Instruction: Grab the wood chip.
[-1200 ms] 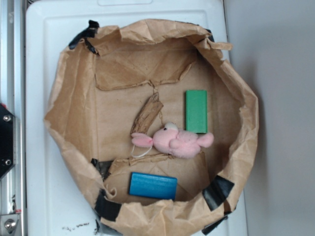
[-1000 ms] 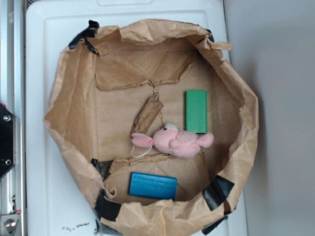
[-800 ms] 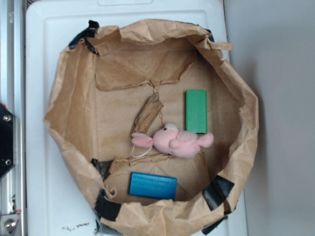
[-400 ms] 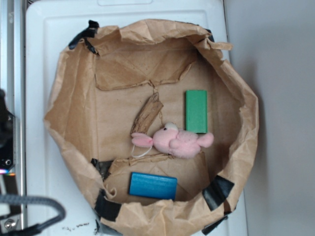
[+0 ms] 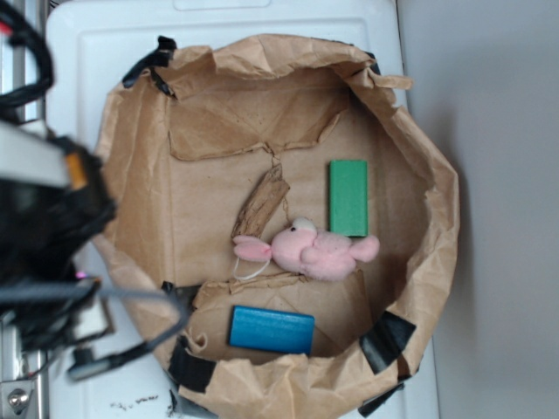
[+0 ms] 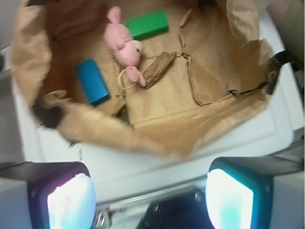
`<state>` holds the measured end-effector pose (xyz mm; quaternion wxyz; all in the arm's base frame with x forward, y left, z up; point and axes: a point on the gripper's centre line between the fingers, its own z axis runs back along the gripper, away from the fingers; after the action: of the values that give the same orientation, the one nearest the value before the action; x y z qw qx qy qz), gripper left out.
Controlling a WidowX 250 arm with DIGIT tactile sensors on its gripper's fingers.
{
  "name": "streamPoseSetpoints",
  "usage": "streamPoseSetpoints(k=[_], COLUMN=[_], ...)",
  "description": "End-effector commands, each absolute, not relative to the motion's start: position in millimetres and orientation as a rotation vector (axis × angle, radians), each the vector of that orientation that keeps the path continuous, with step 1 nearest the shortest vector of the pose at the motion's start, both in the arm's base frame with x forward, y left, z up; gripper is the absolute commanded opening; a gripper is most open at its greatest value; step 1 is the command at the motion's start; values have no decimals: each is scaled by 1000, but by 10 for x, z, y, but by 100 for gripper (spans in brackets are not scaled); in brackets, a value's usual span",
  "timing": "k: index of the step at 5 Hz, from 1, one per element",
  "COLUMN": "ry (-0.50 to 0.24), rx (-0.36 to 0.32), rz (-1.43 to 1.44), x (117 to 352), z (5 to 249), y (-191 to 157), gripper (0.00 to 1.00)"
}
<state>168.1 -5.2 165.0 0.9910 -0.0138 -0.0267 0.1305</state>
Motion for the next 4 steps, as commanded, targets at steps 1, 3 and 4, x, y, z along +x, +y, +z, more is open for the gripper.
streamPoseSetpoints(k=[1, 3, 4], ry=[-61, -61, -109], rx=[-24, -24, -75], rz=[319, 319, 342], x=[2003, 2003, 2194], z=[1500, 1500, 1484], y=[103, 103, 12], gripper=[100, 100, 100])
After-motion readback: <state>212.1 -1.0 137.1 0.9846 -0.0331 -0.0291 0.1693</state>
